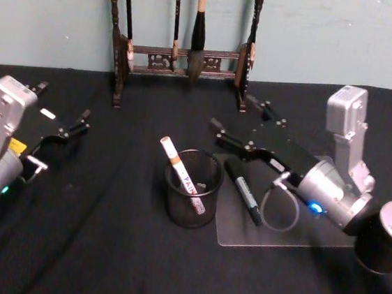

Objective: Pick up the water-based marker from the table and place it into the pen holder.

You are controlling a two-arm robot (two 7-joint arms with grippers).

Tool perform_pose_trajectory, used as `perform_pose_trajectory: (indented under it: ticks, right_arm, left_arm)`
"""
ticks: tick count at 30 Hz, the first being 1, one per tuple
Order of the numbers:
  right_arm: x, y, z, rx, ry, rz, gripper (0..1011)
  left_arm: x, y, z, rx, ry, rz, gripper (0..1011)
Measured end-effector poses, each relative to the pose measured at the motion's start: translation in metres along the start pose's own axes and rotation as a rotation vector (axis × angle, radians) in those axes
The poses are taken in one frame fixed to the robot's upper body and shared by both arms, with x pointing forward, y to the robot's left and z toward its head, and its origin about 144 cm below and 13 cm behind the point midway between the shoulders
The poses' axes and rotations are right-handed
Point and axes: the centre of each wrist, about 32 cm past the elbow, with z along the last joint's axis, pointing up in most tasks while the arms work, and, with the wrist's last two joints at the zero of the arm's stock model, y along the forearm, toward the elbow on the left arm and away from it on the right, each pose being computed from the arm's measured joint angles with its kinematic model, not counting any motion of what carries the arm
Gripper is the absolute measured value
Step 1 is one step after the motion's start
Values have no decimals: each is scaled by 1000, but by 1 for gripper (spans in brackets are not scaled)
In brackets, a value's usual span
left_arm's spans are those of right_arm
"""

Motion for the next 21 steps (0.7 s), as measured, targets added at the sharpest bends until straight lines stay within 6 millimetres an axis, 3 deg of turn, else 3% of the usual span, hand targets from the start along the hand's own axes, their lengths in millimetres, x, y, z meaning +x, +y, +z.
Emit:
perform_pose_trajectory:
  ticks: [10, 21]
  right_arm:
    - [14, -29, 15, -175, -26, -111, 1000]
    - [16, -30, 15, -341, -36, -98, 1000]
  left_arm:
    - [0, 0, 0, 0, 0, 0, 1001]
    - [0, 0, 0, 0, 0, 0, 1001]
